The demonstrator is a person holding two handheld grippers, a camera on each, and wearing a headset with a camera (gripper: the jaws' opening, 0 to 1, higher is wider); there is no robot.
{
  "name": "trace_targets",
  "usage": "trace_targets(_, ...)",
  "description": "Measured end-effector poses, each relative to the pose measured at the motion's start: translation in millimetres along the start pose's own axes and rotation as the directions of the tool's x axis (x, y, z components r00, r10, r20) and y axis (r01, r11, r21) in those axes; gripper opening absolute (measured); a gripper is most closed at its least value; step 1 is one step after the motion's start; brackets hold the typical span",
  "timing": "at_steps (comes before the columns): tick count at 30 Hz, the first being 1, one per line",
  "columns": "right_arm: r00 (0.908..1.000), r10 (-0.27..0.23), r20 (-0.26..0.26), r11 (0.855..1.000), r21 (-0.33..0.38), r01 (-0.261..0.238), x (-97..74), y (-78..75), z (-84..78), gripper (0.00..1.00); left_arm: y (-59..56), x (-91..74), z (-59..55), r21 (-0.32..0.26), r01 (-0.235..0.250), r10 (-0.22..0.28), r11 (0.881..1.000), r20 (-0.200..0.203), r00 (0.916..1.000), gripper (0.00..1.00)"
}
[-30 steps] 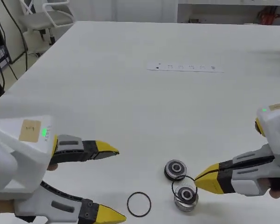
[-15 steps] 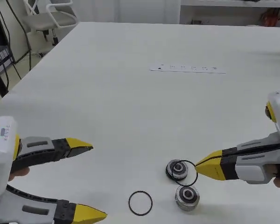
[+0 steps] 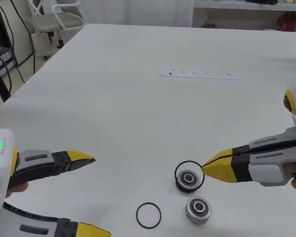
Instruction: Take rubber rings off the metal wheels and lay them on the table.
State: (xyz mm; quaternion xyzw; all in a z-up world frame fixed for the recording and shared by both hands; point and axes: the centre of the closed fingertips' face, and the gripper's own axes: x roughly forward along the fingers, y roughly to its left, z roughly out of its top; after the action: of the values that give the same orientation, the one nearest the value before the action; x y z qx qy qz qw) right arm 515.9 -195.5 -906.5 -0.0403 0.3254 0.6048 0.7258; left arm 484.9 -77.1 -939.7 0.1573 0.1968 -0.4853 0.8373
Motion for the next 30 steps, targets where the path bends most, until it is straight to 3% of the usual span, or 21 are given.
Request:
trace_targets(8, 0.9984, 0.051, -0.025, 0.998, -0.047, -0.052, 12.4, 17.1, 5.6, 0.0, -1.2, -1.8, -2.2, -0.006, -0.004, 0.004, 1.0, 0.0, 1.0, 0.73)
trace_targets(15, 0.9957, 0.045, -0.081, 0.993, -0.103, -0.053, 27.9, 15.1, -2.1, 0.0, 0.6, -5.2, -2.3, -0.008, -0.018, 0.018, 1.0, 0.005, 0.9998, 0.73)
trace_targets(22, 0.9829, 0.048, -0.178, 0.992, -0.108, -0.068, 47.5, 12.5, -23.3, 0.0, 1.4, -7.0, -3.7, -0.011, -0.027, 0.027, 1.0, 0.005, 0.9996, 0.73)
trace_targets(30, 0.9623, 0.046, -0.268, 0.99, -0.115, -0.079, 62.6, 7.1, -44.9, 0.0, 3.2, -9.2, -4.2, -0.012, -0.034, 0.034, 0.999, 0.006, 0.9994, 0.73)
